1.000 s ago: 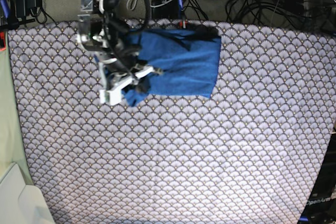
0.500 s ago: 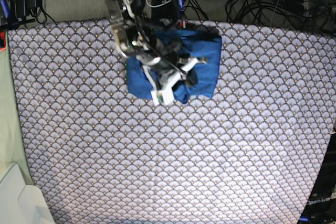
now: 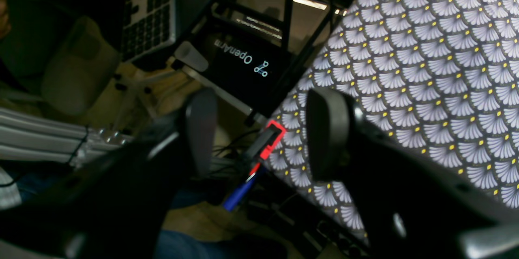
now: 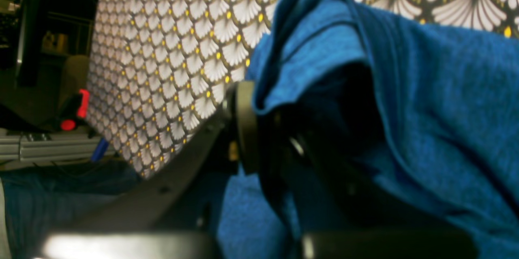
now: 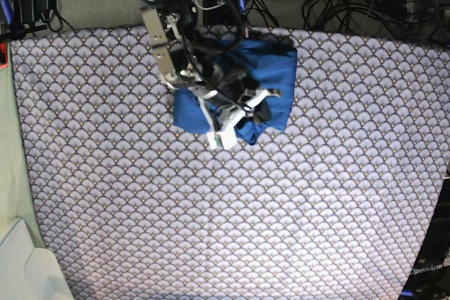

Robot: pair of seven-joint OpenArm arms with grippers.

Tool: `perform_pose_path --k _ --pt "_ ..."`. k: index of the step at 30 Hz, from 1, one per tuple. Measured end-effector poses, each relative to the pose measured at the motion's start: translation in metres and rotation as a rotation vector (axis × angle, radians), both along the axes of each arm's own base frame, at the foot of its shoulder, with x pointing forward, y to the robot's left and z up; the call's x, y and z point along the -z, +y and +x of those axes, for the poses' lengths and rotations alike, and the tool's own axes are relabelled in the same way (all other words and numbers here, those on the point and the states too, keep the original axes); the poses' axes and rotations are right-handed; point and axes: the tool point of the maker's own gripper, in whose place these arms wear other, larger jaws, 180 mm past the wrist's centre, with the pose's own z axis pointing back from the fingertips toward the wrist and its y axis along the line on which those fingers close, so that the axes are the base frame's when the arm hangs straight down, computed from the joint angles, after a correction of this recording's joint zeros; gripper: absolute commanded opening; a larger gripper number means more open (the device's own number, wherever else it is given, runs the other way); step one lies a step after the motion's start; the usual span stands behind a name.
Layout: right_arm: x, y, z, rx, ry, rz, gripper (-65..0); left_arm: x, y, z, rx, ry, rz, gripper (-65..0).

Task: Fold the T-shirt properly
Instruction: 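Fold the strip end held by the right gripper over onto the bundle, then release the right gripper and lift it off the folded bundle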

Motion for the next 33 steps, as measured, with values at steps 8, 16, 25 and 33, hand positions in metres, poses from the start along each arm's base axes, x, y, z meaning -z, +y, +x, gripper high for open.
perform_pose_path --k 8,16,25,33 --pt "-0.006 0.012 -0.002 -0.022 -0.024 0.015 -65.0 0.004 -0.007 0.007 0.029 0.010 -0.010 -31.2" --pt "-0.007 0.012 -0.002 -0.023 -0.023 0.016 -62.1 0.005 -0.007 0.006 0.025 0.014 -0.008 -31.2" --pt "-0.029 0.064 -0.035 -0.221 -0.101 0.024 -36.3 0.005 -0.007 0.006 0.026 0.014 -0.007 -31.2" --pt "-0.056 0.053 -0.038 -0.329 -0.253 -0.018 -36.3 0.006 -0.007 0.006 0.026 0.013 -0.009 -31.2"
